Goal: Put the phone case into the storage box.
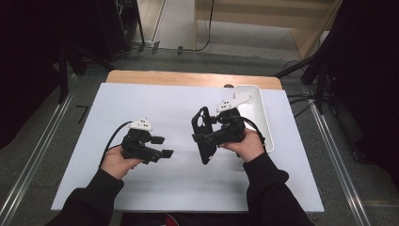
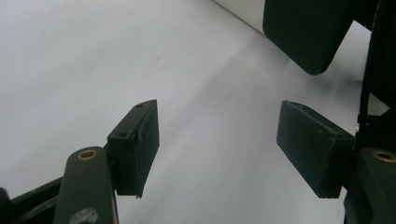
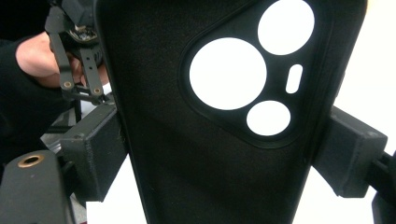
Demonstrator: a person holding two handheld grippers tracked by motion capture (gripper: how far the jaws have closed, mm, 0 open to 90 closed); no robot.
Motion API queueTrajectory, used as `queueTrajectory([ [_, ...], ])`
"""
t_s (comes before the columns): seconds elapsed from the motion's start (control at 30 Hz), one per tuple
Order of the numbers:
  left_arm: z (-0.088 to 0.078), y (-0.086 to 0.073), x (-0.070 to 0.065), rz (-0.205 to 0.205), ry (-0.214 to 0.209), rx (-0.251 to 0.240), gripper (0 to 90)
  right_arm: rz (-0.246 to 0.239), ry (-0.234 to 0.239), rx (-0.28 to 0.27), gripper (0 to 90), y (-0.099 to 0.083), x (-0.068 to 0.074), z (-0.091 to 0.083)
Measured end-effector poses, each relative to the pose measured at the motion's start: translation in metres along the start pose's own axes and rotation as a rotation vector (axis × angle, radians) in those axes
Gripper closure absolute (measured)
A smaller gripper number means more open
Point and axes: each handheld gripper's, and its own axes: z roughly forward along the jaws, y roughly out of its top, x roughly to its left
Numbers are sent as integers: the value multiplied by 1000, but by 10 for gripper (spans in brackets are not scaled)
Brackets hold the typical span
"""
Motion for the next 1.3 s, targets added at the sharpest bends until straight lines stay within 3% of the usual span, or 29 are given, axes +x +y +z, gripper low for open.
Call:
queueTrajectory([
  [0.37,-6,-22,-2,-30,-3,-18,293,-16,-19,14,120,1,1,-1],
  [0.83,-20,-42,-1,-55,17,-24,292,22,-45,39,119,11,5,-5],
  [1.3,-26,-50,1,-93,34,-23,252,61,-142,21,120,22,5,-20],
])
